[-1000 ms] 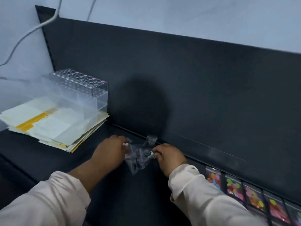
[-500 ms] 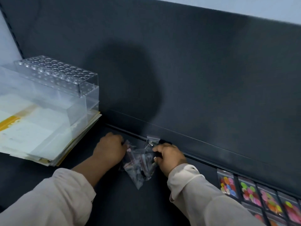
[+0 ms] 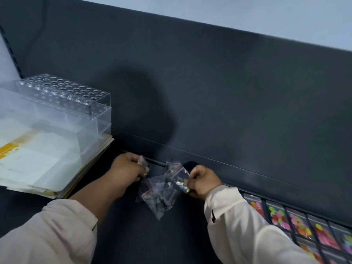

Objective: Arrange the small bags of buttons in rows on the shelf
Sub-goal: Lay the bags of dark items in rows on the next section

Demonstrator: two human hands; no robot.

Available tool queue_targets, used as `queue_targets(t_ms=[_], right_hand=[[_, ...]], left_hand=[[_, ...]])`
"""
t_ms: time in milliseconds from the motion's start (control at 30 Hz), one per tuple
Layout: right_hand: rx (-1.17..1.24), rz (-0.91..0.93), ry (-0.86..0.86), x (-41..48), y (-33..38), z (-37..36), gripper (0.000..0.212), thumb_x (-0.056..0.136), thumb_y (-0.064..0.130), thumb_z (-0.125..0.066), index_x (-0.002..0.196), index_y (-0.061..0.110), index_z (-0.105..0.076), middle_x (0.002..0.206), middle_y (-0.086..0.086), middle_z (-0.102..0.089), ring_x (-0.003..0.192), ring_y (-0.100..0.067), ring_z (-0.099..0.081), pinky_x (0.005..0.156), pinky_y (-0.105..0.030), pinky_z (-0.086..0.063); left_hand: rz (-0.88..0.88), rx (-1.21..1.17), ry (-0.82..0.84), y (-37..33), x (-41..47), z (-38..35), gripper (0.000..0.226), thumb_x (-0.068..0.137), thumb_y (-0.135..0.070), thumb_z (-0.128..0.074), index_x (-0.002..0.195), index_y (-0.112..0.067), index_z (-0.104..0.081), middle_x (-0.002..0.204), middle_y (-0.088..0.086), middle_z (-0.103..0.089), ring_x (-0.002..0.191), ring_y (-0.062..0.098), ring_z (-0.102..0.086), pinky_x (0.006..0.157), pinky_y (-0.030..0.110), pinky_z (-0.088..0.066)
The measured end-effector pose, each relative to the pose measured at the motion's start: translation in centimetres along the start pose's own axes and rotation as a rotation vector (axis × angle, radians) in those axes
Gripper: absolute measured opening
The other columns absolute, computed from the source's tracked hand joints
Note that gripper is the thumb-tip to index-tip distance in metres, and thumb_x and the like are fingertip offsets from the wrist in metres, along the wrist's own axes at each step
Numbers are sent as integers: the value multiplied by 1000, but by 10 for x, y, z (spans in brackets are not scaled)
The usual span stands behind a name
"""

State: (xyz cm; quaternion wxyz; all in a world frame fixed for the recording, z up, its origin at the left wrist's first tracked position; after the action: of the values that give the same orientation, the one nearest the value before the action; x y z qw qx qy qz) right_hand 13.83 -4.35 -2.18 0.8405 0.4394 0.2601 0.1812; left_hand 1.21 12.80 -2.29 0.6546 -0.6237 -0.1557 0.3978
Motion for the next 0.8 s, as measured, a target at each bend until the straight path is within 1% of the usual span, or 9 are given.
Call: queue_targets(t_ms=[100, 167, 267, 333, 467, 567, 633, 700, 800], right_hand=[[293, -99, 94, -13, 5, 6, 30, 80, -12, -57, 74, 16, -50, 68, -2, -53, 64, -16, -54, 55, -32, -48], [384, -124, 103, -20, 6, 13, 30, 81, -15, -52, 77, 15, -53, 73, -5, -56, 69, -18, -56, 54, -30, -50], [506, -163, 74, -32, 6, 26, 30, 83, -14, -48, 73, 14, -52, 73, -8, -57, 66, -21, -58, 53, -27, -49], [557, -179, 40, -41, 3, 36, 30, 85, -13, -47, 72, 14, -48, 70, -8, -57, 62, -21, -57, 49, -25, -50], [608, -195, -62, -59, -7, 59, 30, 85, -13, -46, 75, 15, -46, 71, -11, -57, 57, -22, -58, 42, -21, -49], [646, -169, -104, -79, -17, 83, 29, 86, -12, -46, 78, 15, -48, 72, -10, -58, 58, -21, -59, 46, -23, -50], [673, -144, -126, -97, -28, 103, 25, 86, -11, -47, 84, 14, -50, 74, -10, -58, 61, -21, -60, 50, -24, -50], [699, -121, -162, -118, -43, 125, 23, 86, -10, -48, 90, 12, -52, 73, -10, -58, 60, -21, -59, 50, -24, -50], [697, -102, -224, -154, -70, 160, 24, 85, -10, -50, 79, 14, -54, 68, -8, -57, 58, -18, -57, 50, -23, -49]], left_hand=[[33, -126, 55, -13, -13, -7, 15, 84, 3, -63, 80, -11, -60, 77, 8, -61, 71, 18, -58, 62, 27, -50], [55, -207, 113, -21, -22, -16, 13, 86, 4, -59, 85, -9, -62, 80, 8, -63, 72, 19, -60, 62, 28, -52], [85, -262, 208, -32, -37, -36, 18, 88, 7, -53, 91, -8, -63, 85, 10, -66, 74, 21, -63, 70, 32, -55], [68, -236, 279, -38, -49, -51, 19, 88, 7, -53, 90, -8, -63, 88, 10, -67, 74, 21, -65, 71, 31, -57], [-33, -92, 393, -49, -78, -80, 14, 83, 1, -65, 87, -12, -63, 79, 6, -69, 70, 16, -67, 67, 27, -58], [-77, -12, 410, -55, -97, -102, 16, 79, 1, -68, 86, -12, -62, 78, 6, -69, 73, 15, -68, 70, 28, -58], [-88, 13, 431, -59, -110, -118, 19, 78, 4, -68, 87, -11, -61, 80, 7, -67, 75, 16, -68, 68, 27, -57], [-101, 43, 463, -61, -128, -137, 20, 77, 4, -69, 89, -9, -59, 81, 10, -67, 70, 15, -66, 65, 25, -56], [-139, 125, 501, -62, -160, -170, 25, 74, -1, -73, 91, -11, -58, 83, 12, -69, 71, 15, -62, 63, 25, -49]])
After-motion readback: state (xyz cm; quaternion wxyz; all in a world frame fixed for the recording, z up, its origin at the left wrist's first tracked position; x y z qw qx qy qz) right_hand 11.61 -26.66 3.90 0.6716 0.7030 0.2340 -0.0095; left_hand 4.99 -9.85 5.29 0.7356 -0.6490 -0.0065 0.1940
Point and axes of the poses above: each hand's wrist, its own x-axis towards the middle knuckle, its own z-axis out of the back of the hand, y = z × x, the point moved 3 cm from there along x, towards the middle knuckle
